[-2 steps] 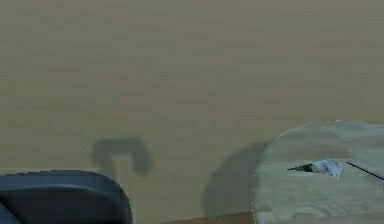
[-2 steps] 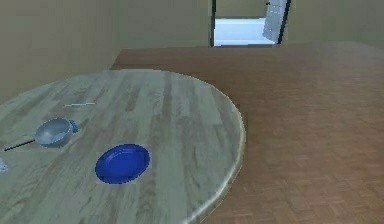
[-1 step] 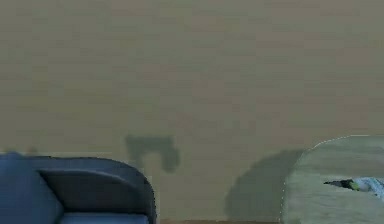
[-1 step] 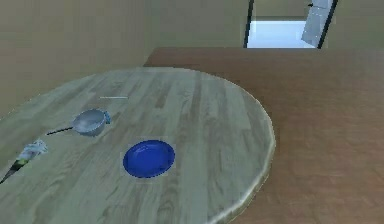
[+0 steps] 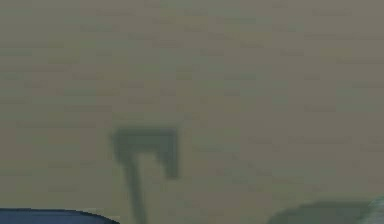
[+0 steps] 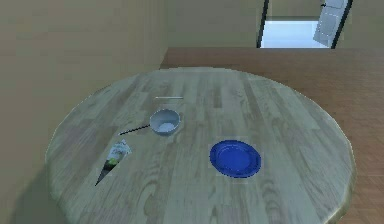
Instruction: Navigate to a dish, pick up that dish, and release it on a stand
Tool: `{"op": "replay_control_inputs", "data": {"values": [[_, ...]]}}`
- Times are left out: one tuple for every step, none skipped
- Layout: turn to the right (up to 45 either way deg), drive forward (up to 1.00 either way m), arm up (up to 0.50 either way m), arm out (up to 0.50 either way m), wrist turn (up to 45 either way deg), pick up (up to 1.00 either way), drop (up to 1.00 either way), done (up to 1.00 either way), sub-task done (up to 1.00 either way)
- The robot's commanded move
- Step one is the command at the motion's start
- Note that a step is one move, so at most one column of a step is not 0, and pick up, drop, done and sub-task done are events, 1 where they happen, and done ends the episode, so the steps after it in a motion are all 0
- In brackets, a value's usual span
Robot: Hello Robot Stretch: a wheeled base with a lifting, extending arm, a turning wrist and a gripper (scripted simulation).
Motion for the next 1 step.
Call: {"op": "replay_control_inputs", "data": {"values": [[0.0, 0.0, 0.5, 0.0, 0.0, 0.0, 0.0, 0.0, 0.0]]}}
